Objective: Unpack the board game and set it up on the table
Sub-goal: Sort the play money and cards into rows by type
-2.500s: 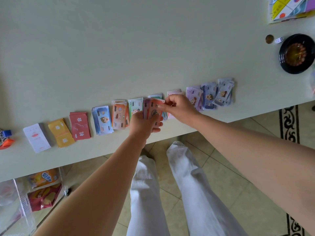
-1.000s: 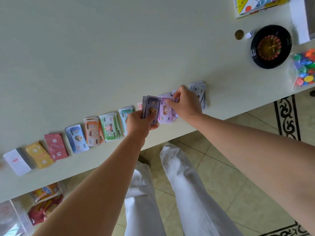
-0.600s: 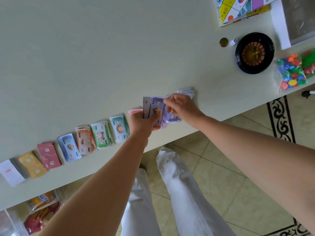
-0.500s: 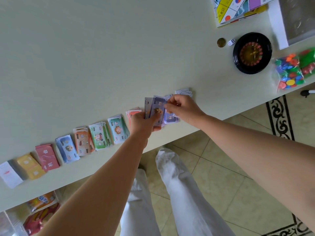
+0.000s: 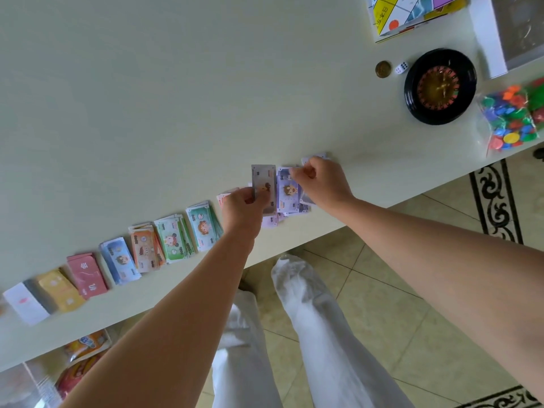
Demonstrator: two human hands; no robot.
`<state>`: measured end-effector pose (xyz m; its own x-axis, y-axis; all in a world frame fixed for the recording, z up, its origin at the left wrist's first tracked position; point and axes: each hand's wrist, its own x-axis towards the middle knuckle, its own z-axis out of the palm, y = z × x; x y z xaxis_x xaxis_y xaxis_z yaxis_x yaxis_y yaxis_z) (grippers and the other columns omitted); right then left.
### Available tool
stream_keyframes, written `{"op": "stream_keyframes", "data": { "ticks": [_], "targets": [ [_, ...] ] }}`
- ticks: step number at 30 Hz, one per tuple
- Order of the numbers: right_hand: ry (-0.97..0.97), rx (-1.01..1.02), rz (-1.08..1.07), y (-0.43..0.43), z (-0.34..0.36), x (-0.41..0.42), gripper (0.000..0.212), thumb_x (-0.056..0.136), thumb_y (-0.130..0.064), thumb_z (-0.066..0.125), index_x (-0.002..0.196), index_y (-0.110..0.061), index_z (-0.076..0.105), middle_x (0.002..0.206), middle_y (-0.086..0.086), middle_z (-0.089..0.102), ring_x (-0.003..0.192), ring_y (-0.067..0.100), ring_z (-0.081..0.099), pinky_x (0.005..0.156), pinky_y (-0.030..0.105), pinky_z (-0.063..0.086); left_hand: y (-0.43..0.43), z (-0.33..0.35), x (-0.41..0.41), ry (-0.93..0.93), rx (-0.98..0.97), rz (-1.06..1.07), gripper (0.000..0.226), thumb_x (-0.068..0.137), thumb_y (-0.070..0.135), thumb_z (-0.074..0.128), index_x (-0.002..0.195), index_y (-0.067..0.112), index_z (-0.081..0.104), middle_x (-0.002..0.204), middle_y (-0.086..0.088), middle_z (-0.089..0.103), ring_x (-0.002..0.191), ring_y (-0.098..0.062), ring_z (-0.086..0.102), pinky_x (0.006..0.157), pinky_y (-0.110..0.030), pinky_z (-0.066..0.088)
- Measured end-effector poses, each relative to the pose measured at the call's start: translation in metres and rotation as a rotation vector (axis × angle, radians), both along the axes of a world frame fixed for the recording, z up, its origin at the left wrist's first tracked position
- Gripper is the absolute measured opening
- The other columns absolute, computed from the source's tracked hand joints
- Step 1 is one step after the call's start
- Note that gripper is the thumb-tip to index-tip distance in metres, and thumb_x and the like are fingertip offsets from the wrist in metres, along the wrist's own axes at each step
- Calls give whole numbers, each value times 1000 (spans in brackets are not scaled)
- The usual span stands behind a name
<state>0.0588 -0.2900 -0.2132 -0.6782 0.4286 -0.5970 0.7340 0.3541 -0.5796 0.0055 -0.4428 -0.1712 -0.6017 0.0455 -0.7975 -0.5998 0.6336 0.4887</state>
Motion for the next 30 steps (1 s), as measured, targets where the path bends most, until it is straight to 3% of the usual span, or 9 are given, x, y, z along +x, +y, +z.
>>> {"op": "stream_keyframes", "data": {
  "ticks": [2,4,7,11,14,18,21,26,30],
  "targets": [
    [30,-222,2,2,8,-2,29,91,-37,60,80,-10,59,73,-3,60,70,12,56,67,29,44,8,2,2,-31,34,-35,13,90,23,65,78,22,69,69,1,68,52,-12,54,50,-24,43],
    [33,-288,89,6,13,0,25,91,-30,61,83,-6,59,77,3,62,72,14,56,68,29,44,18,2,6,-76,82,-70,14,90,24,66,75,23,67,75,-3,71,61,-13,57,55,-23,44],
    [31,-198,128,19,14,4,25,89,-20,63,75,-1,55,69,10,57,62,16,48,61,31,38,32,-1,11,-88,95,-119,15,88,29,68,83,15,70,87,-13,73,75,-24,62,70,-38,52],
    [-21,-29,90,44,6,13,24,86,-20,65,73,-2,55,68,11,61,62,27,54,58,38,44,45,-7,12,91,-29,-361,23,88,20,65,111,17,62,103,-1,65,88,-17,61,82,-33,52],
    [-69,124,75,54,2,16,34,82,-27,70,62,-17,45,60,-3,51,57,18,47,56,34,40,51,-9,10,166,-18,-527,27,87,12,63,113,20,61,110,-5,58,87,-17,60,80,-31,52],
    [-164,215,40,54,-2,14,18,79,-26,70,77,-20,54,79,-2,62,75,22,57,65,33,46,59,-16,13,143,-1,-784,40,90,17,60,128,27,57,125,-4,48,99,-23,59,87,-39,52],
    [-147,273,49,51,-4,10,24,78,-23,70,83,-20,47,79,-3,60,73,24,56,60,30,40,65,-19,16,112,-27,-881,46,93,20,56,138,28,48,128,-5,44,107,-25,55,89,-42,51],
    [66,272,193,49,4,13,22,82,-17,65,95,-15,47,79,-6,52,67,22,53,57,33,42,70,-20,16,104,-63,-914,46,93,21,54,138,25,45,131,-7,41,113,-27,52,90,-41,49],
    [164,358,272,49,10,20,28,84,-16,66,105,-9,48,88,-4,50,62,20,52,52,28,34,70,-20,16,119,-48,-898,42,94,21,53,136,23,48,131,-8,44,111,-27,54,91,-43,50]
  ]
}}
